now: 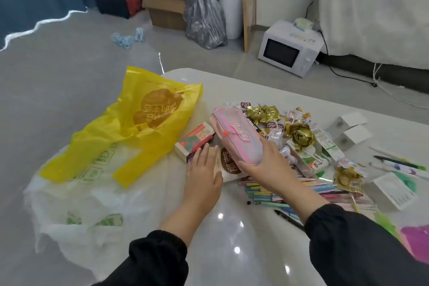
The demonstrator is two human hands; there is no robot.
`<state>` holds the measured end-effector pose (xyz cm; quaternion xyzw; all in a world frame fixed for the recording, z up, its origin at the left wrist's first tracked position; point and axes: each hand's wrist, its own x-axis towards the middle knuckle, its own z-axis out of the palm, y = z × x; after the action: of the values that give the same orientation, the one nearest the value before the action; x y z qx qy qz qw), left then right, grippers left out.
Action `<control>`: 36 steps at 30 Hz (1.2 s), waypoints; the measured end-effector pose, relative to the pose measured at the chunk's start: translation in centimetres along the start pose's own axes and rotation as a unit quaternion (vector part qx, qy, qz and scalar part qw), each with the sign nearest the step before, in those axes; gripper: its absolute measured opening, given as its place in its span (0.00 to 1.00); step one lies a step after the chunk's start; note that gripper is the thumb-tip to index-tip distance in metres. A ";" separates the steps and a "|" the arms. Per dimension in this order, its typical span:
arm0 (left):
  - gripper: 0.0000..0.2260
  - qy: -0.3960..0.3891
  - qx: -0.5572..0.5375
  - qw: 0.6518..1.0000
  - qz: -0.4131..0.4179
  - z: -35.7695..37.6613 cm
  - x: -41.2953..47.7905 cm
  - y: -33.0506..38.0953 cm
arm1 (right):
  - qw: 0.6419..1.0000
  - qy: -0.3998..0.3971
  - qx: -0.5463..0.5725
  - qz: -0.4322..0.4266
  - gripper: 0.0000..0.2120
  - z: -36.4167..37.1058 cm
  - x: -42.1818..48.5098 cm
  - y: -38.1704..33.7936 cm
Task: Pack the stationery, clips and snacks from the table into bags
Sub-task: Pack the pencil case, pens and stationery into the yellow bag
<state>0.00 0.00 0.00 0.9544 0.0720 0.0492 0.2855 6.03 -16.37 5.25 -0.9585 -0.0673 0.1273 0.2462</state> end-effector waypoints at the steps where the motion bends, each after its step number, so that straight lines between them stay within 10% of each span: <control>1: 0.28 0.015 0.003 1.000 0.011 0.6 -0.2 -0.3 | 1.000 0.007 -0.012 -0.012 0.48 0.5 0.4 0.2; 36: 0.19 0.183 0.017 0.983 0.006 7.0 -3.4 -4.2 | 0.949 0.313 0.031 -0.007 0.36 3.9 -2.0 6.3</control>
<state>-2.83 -0.88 -8.27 0.9344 0.1179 0.2237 0.2510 3.50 -20.48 -0.70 -0.9415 0.0107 -0.1786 0.2858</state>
